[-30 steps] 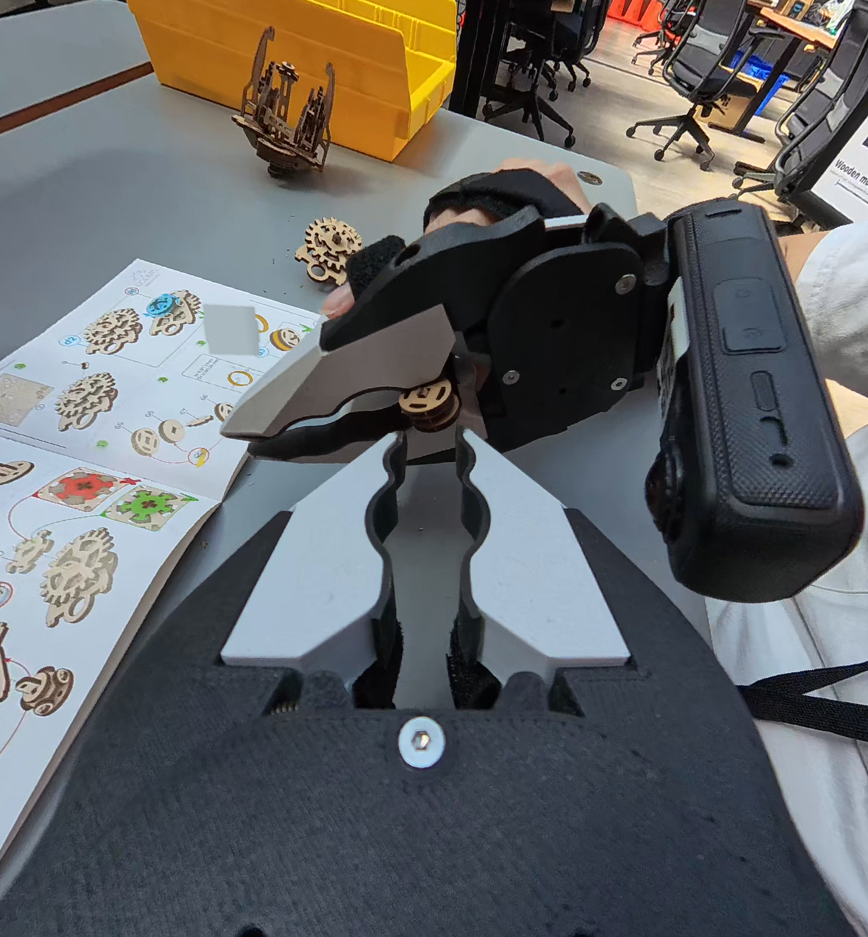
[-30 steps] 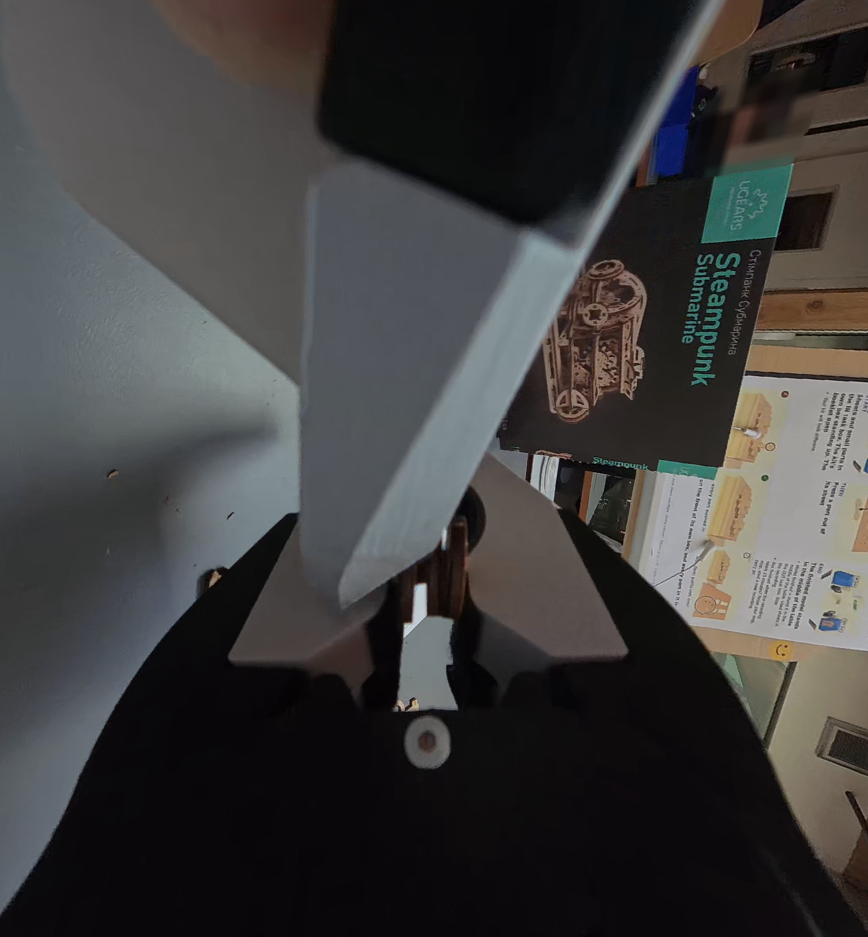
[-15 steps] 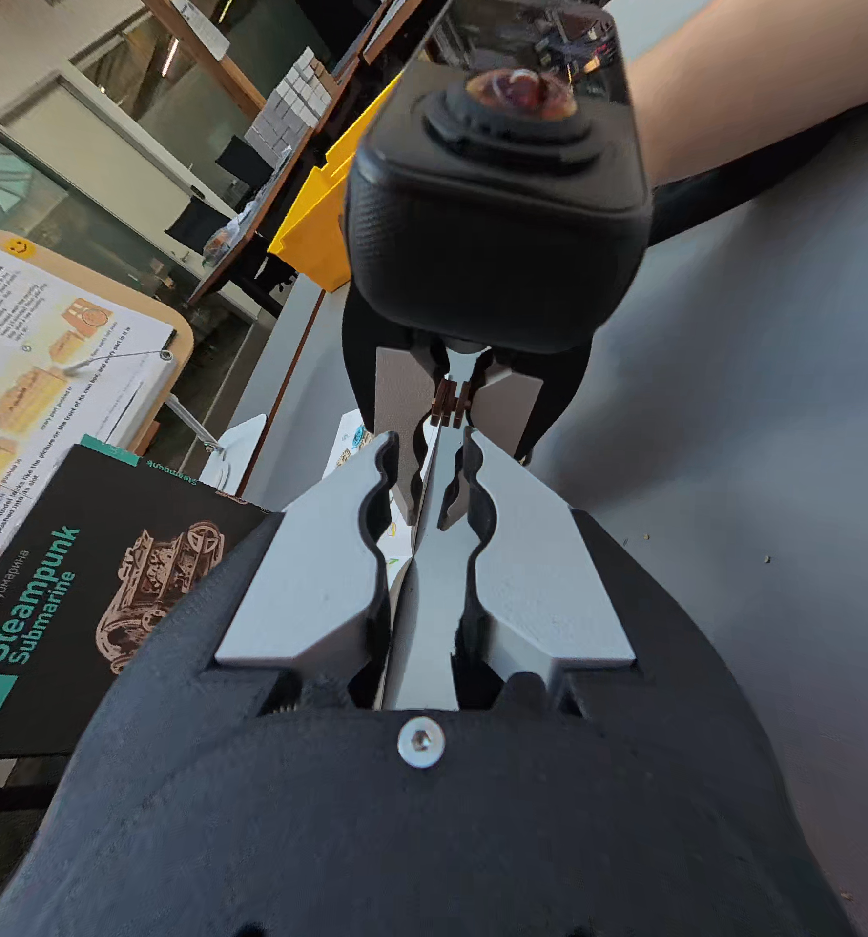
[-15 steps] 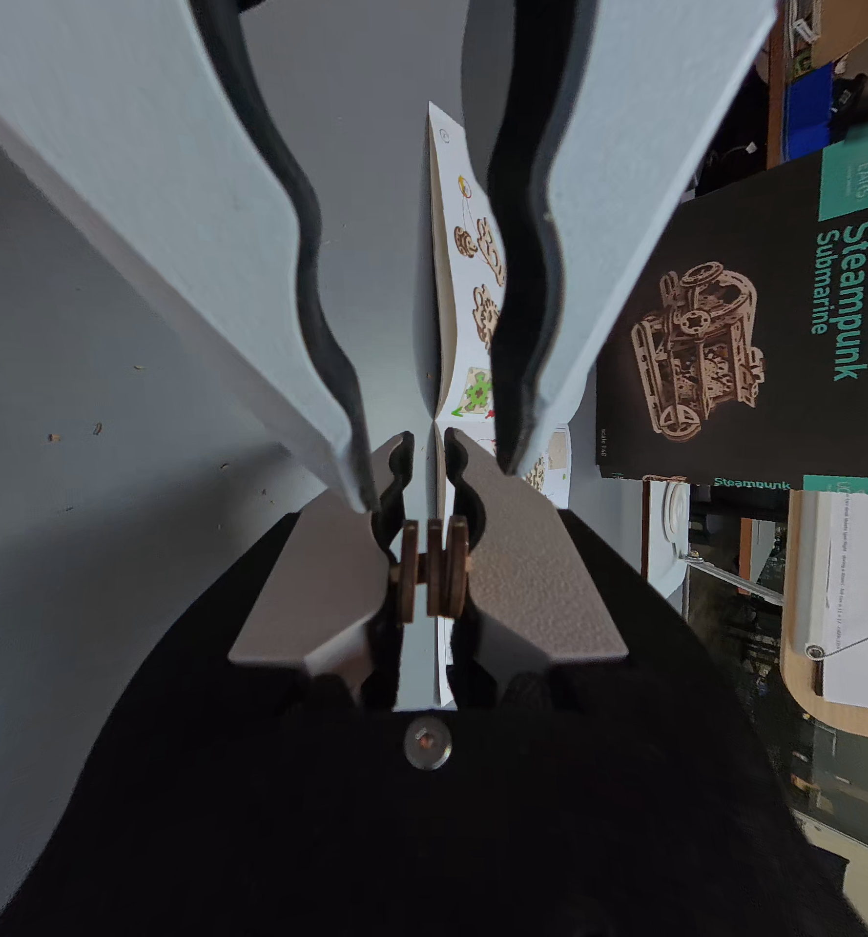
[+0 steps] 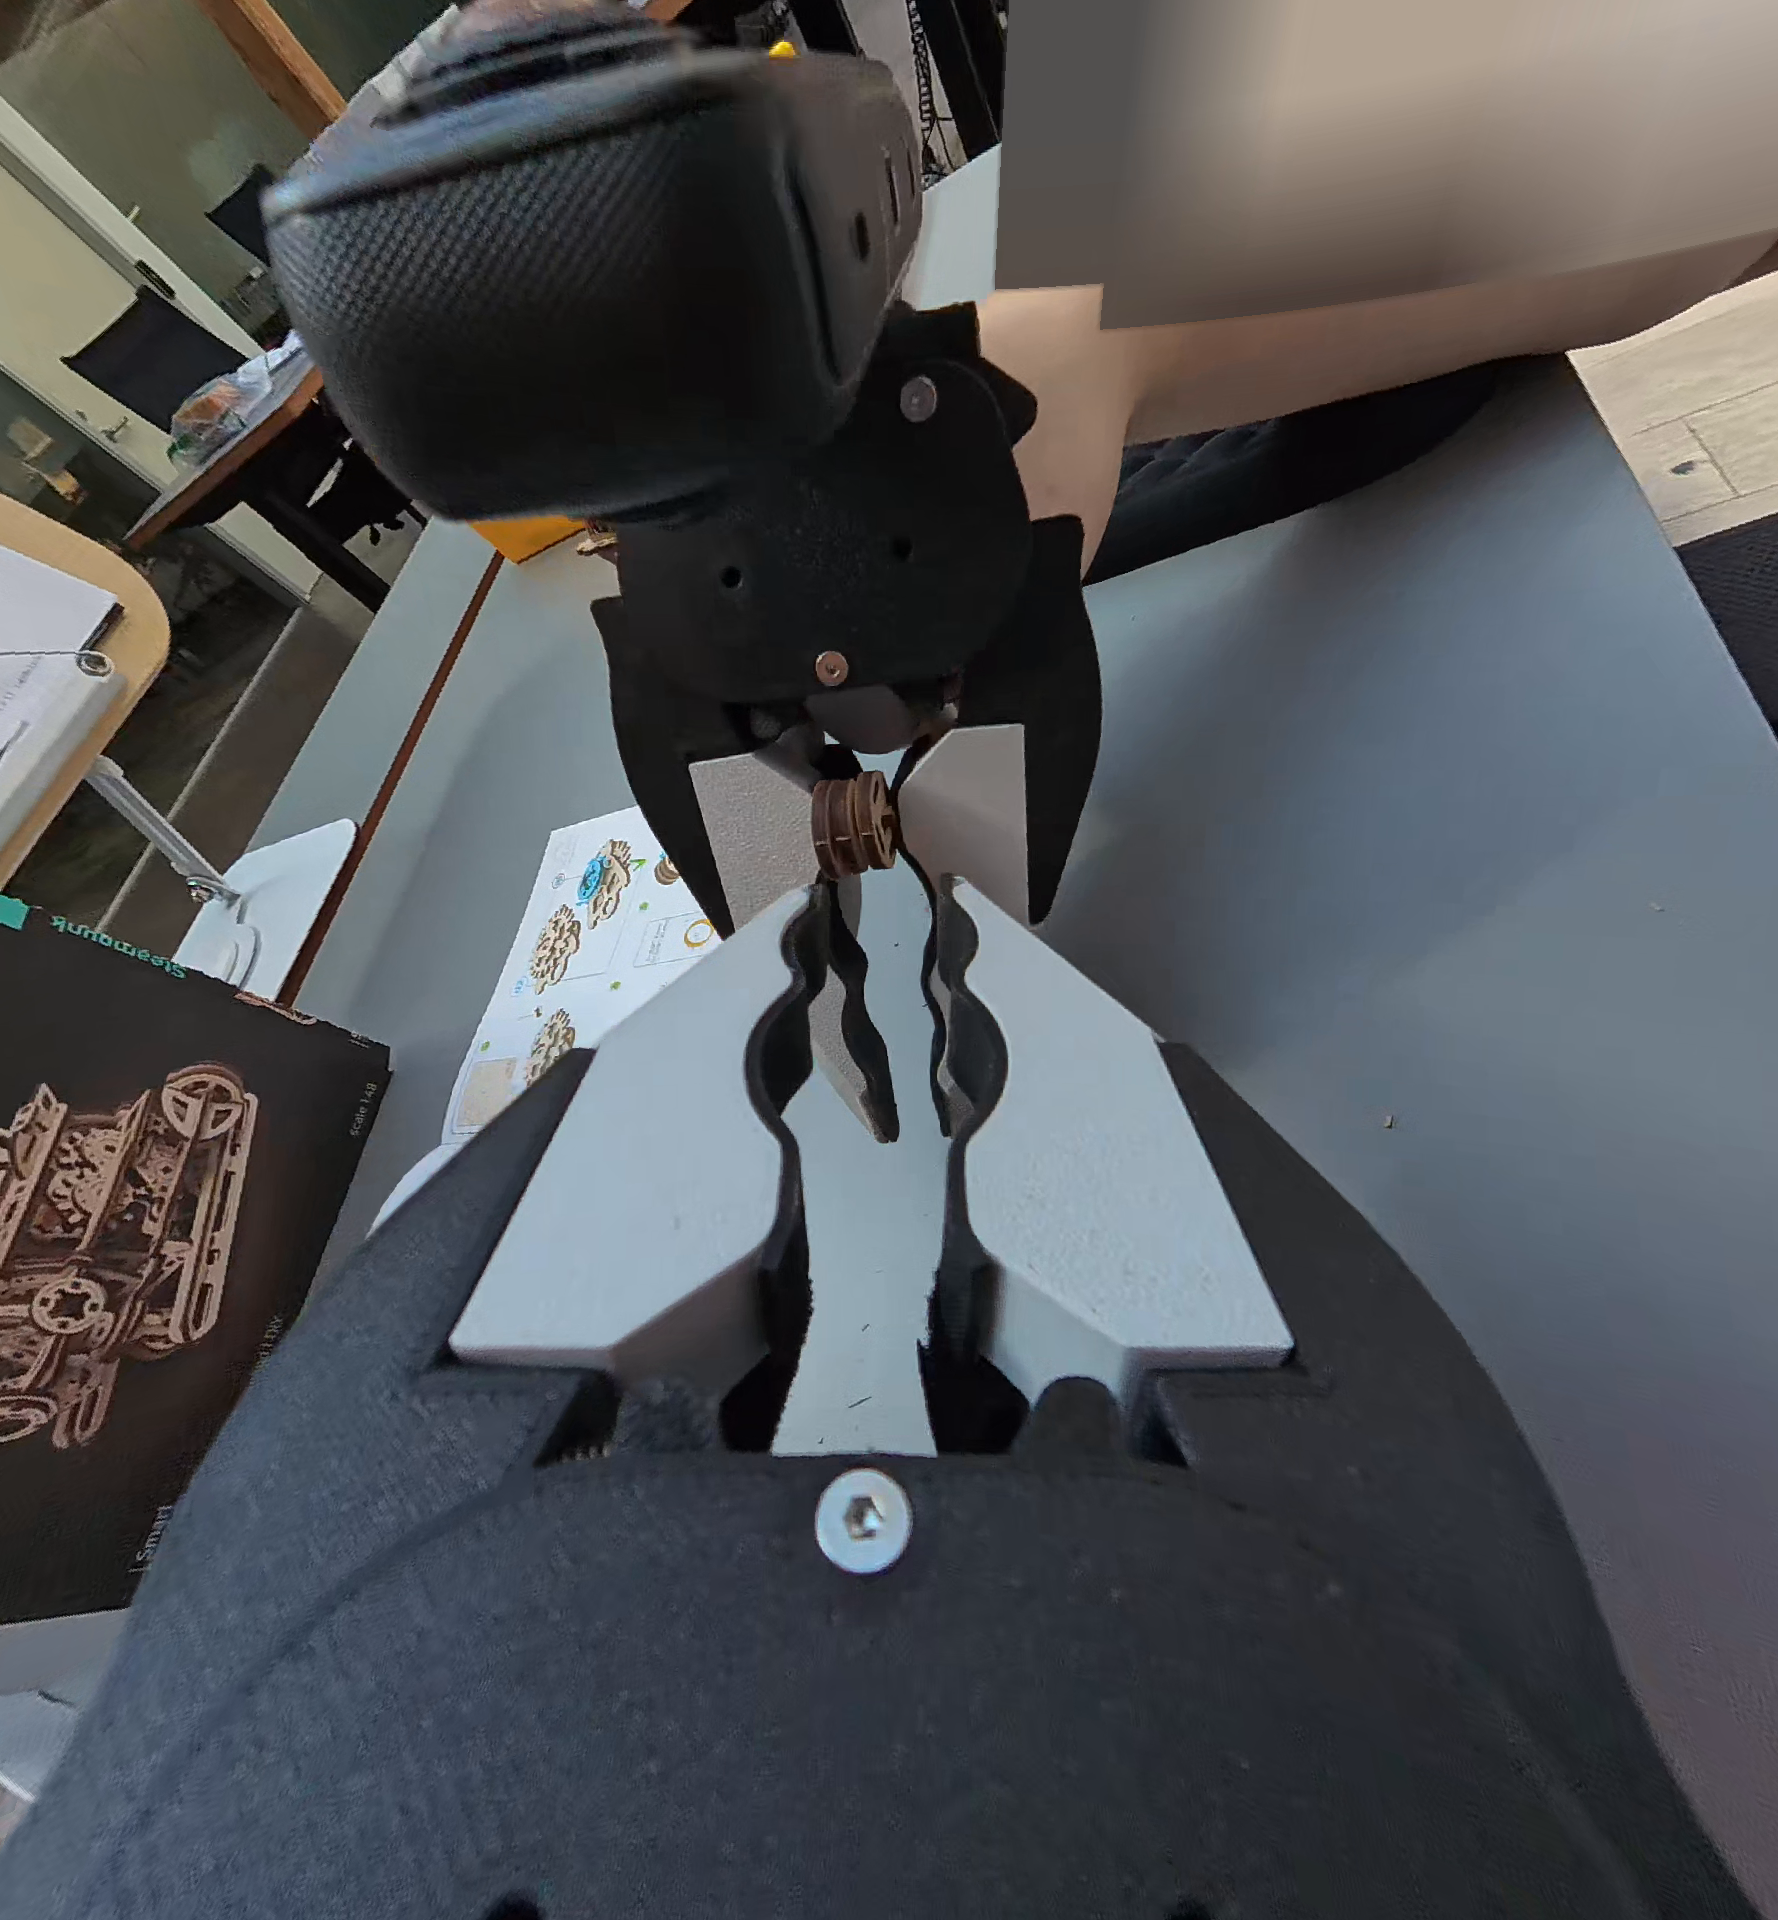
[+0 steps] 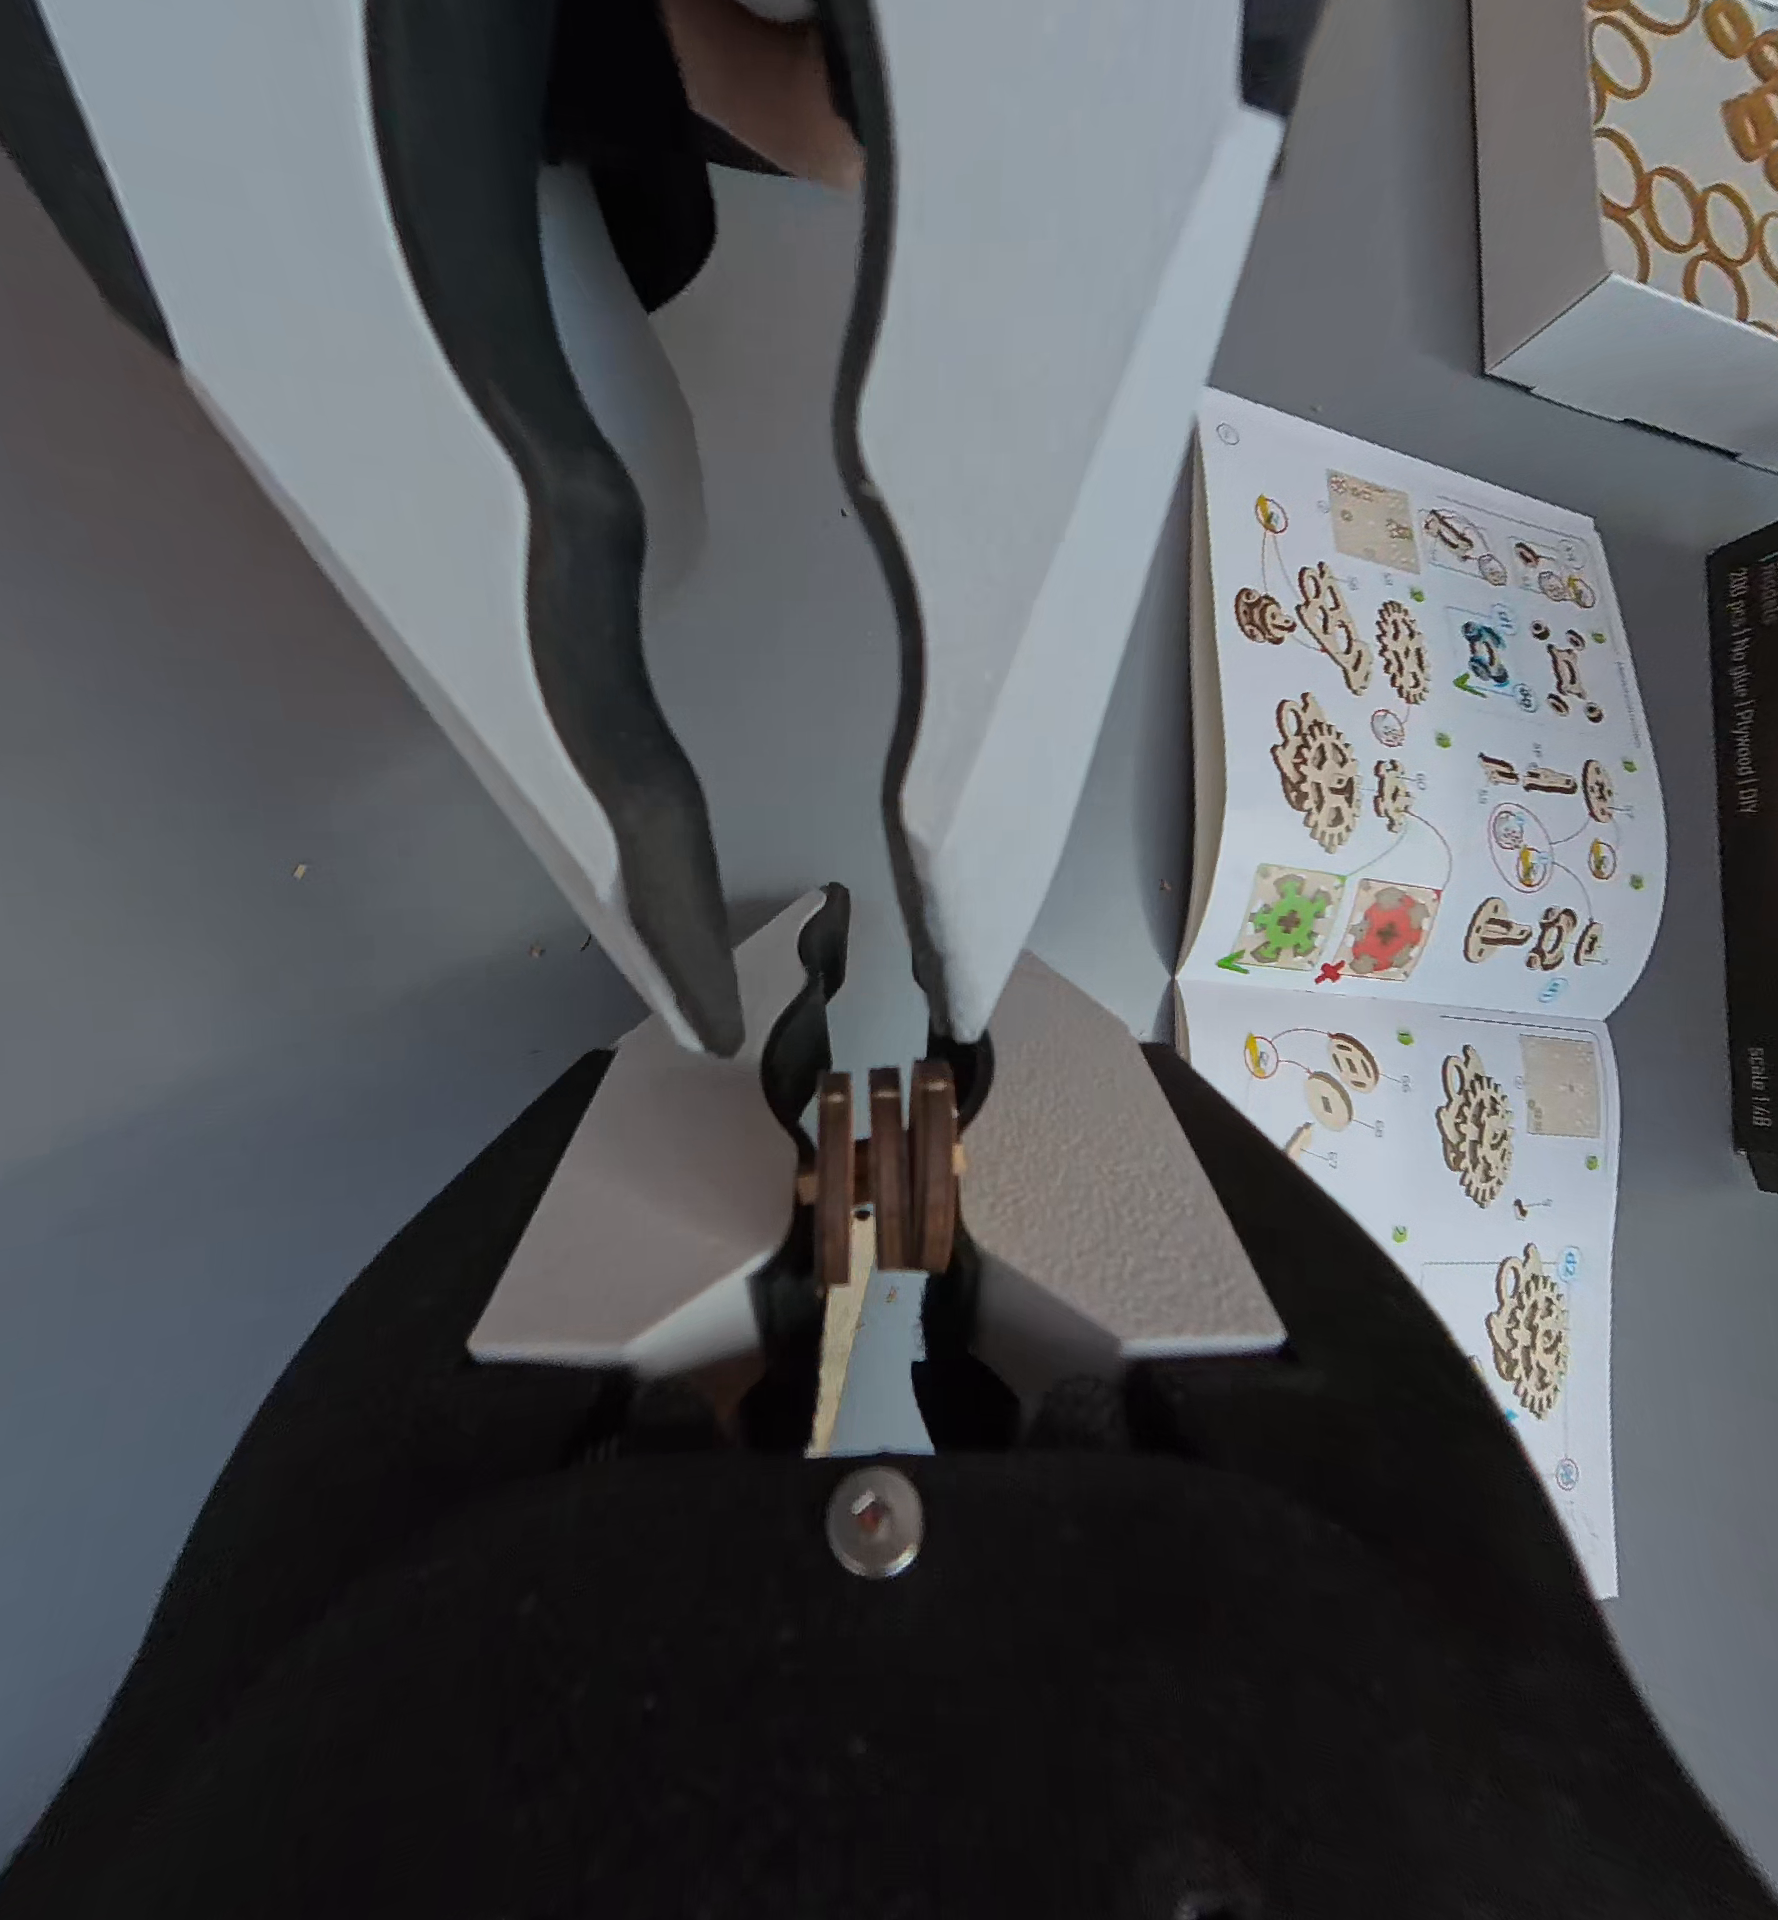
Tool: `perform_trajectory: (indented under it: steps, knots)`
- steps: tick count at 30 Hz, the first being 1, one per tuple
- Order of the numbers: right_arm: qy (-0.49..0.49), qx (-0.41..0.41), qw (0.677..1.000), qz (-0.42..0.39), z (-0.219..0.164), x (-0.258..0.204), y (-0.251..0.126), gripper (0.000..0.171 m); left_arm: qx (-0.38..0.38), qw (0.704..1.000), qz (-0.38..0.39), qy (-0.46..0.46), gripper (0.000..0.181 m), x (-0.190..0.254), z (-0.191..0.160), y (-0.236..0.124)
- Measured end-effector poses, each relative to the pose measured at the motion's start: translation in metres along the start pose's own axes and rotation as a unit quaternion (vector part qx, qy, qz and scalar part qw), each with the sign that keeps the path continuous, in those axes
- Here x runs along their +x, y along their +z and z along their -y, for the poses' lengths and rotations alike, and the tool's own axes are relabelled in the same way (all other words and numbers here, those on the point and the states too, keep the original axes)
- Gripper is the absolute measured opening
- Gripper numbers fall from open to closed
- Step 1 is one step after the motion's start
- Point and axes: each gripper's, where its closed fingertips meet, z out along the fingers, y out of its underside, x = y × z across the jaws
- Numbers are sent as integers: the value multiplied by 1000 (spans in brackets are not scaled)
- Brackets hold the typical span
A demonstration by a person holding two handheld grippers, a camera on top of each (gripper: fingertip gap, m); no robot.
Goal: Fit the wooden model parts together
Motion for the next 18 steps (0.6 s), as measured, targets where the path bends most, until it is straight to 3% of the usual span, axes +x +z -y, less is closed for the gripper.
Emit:
perform_trajectory:
  steps: [13,18]
  knots:
    - [-8,-32,999,14,-6,-8,9,11,-21,999,-9,-24,11,3,-5,7]
    - [-13,-61,998,10,-9,-7,7,19,-22,999,-14,-23,10,4,-5,6]
